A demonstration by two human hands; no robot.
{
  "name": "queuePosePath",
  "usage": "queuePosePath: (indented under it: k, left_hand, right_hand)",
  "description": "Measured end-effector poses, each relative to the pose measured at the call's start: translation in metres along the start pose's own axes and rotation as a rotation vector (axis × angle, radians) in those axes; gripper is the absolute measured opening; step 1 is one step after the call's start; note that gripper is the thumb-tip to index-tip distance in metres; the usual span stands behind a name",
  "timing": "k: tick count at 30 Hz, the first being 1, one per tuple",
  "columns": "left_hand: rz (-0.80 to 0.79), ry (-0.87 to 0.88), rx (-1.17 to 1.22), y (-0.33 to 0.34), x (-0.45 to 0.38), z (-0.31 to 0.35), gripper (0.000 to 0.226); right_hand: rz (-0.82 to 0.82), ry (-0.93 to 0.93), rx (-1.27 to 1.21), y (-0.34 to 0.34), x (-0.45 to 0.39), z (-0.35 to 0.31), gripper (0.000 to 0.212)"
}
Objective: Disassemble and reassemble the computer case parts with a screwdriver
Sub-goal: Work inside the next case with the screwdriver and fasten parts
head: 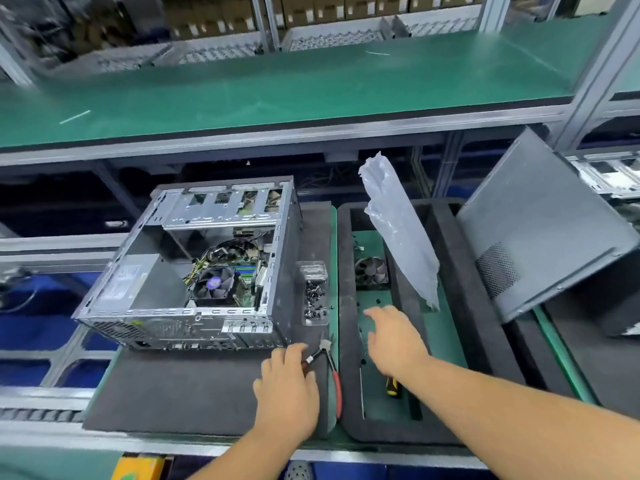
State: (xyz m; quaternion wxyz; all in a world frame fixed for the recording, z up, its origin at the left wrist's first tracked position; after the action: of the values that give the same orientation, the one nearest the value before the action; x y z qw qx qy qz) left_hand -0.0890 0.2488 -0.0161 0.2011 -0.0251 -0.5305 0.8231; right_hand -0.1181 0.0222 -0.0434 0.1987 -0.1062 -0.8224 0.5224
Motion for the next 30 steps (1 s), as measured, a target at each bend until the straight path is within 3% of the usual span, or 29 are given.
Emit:
queuePosePath:
  k: [4,8,15,20,26,28,30]
  left_hand:
    - [-0.036,0.069,0.386,-0.013,0.008,0.017,0.036]
    - [-0.022,-0.019,0.650,-0.028,0.006,0.030,0.032]
    - [0.037,-0.076,0.844,-0.051,-0.002,0.045,0.029]
    - [0.028,-0.084,0.894,-0.052,-0.008,0.044,0.032]
    - [0.022,-0.066,0.952,-0.064,-0.010,0.048,0.031]
    - [0.033,-0.052,0.984,-0.073,-0.013,0.051,0.031]
    - [0.073,-0.017,0.978,-0.085,-0.017,0.053,0.033]
  right_hand:
    - [-0.026,-0.120,0.389,-0.022,-0.074,0.000,0.048]
    - [-0.058,-0.170,0.648,-0.021,-0.128,-0.003,0.048]
    - [-0.074,-0.157,0.892,-0.001,-0.170,0.009,0.047]
    - [-0.079,-0.186,0.918,0.008,-0.182,0.008,0.021]
    - [-0.011,-0.238,0.865,-0.021,-0.168,0.008,0.019]
    - [0.010,-0.189,0.659,-0.041,-0.165,0.013,0.017]
    - [-0.024,-0.127,0.292,-0.063,-0.159,0.018,0.017]
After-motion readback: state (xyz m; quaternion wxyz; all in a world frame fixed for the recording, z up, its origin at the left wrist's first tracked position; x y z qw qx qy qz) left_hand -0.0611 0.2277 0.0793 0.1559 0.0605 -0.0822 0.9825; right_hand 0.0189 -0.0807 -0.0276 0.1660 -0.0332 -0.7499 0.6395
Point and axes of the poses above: each hand's wrist, its own x-axis away from the middle knuckle, its own y-axis out of the palm, z = x × y, the point moved 6 cm from there along -x, towards the middle knuckle, and after that the axes turned 4 degrees about x, right-handed, at the moved point
